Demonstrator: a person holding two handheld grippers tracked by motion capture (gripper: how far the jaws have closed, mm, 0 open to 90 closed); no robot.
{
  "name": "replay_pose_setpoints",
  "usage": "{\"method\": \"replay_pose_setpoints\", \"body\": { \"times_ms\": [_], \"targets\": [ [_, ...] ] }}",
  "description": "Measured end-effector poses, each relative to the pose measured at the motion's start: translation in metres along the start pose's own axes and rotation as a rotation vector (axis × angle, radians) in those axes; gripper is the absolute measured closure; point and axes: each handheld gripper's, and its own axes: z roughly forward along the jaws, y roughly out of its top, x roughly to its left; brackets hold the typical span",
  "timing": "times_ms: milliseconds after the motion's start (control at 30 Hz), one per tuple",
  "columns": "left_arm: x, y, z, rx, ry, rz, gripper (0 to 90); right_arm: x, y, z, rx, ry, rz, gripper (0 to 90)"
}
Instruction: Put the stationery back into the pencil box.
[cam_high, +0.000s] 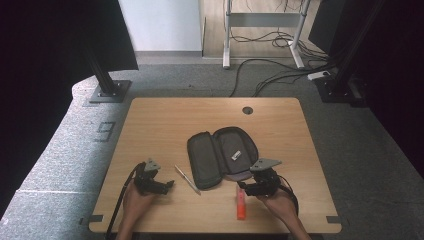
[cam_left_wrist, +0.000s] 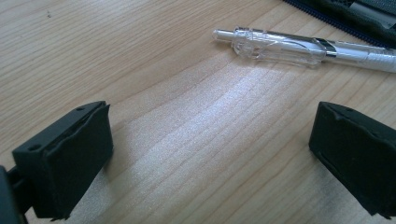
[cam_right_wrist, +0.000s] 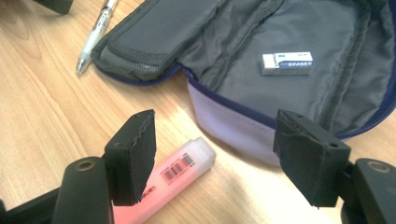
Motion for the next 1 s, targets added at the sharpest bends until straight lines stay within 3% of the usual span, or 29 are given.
{"method": "replay_pose_setpoints", "body": {
  "times_ms": [1000],
  "targets": [
    [-0.001, 0.000, 0.000, 0.000, 0.000, 0.002, 0.0, 0.029, -0.034, 0.016, 0.033, 0.044, -0.002, 34.9]
  ]
}}
